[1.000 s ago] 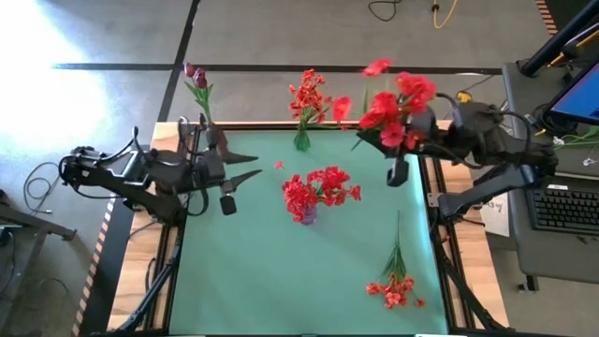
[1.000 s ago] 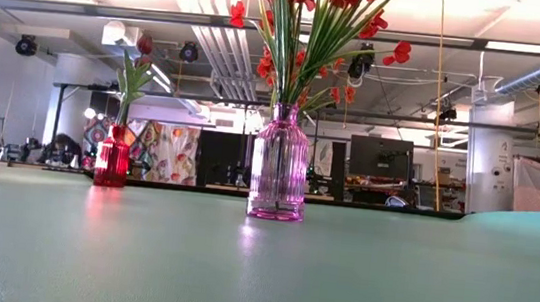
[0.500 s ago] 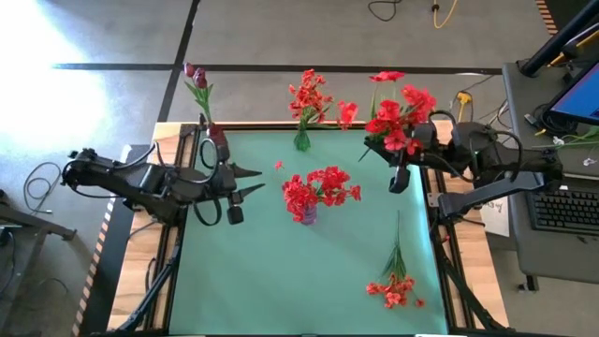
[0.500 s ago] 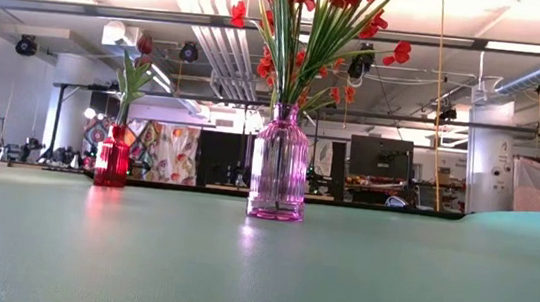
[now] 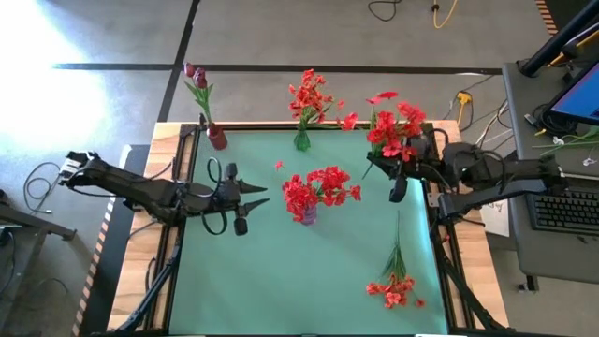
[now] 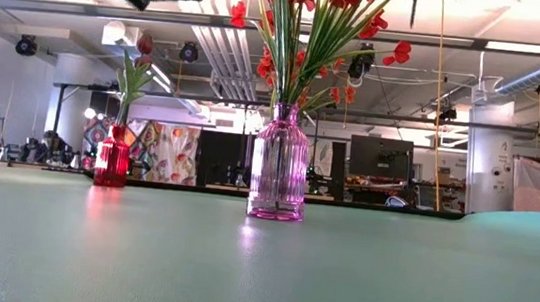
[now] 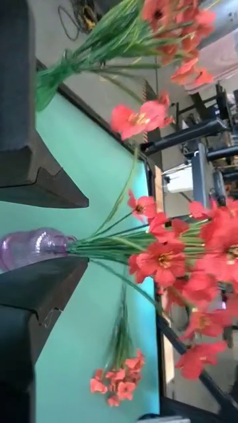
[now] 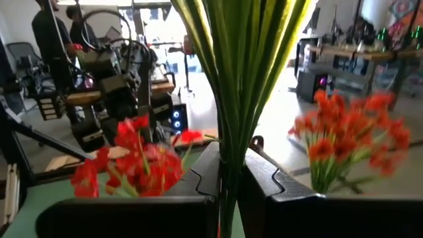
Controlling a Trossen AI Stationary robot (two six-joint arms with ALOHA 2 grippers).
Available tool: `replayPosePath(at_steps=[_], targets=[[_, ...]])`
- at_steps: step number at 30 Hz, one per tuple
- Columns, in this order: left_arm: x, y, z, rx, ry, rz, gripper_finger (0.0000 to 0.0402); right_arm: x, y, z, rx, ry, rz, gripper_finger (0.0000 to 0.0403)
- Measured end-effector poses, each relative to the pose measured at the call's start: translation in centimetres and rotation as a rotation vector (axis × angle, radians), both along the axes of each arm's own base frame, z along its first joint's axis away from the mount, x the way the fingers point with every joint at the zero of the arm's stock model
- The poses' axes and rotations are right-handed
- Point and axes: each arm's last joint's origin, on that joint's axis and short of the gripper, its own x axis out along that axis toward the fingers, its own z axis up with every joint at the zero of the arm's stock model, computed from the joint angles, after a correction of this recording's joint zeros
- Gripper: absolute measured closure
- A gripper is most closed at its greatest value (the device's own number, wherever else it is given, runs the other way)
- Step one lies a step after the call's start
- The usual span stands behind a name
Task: Sort flowers into vase by color
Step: Put the orange flowers into the purple vase
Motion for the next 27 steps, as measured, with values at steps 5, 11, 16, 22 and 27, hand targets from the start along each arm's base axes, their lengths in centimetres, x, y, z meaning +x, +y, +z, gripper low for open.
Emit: replayPosePath(at_steps=[5,11,16,22,27], targets=[[-0.1,0.0,-2.6,-0.050,-0.010,-0.004,0.0287,0.0,0.2,-2.9,0.054,0.034,0.008,0.0380],[0.0,-0.1,-4.9,-0.118,-0.025,0.011,0.0287,-0.3,0.2,-4.6,0.086,0.068,0.011,0.0380],[0.6,-0.2,-6.5,-0.117,-0.034,0.008,0.0287,-0.5,0.8,-5.7,0.097,0.096,0.051,0.0380],[1.5,-0.6,-8.4,-0.124,-0.010,-0.011,0.0276,-1.6,1.9,-6.8,0.114,0.079,0.121,0.0380],[2.8,-0.9,-9.2,-0.135,-0.046,-0.015,0.0256,-2.6,2.8,-8.0,0.072,0.083,0.260,0.0380]])
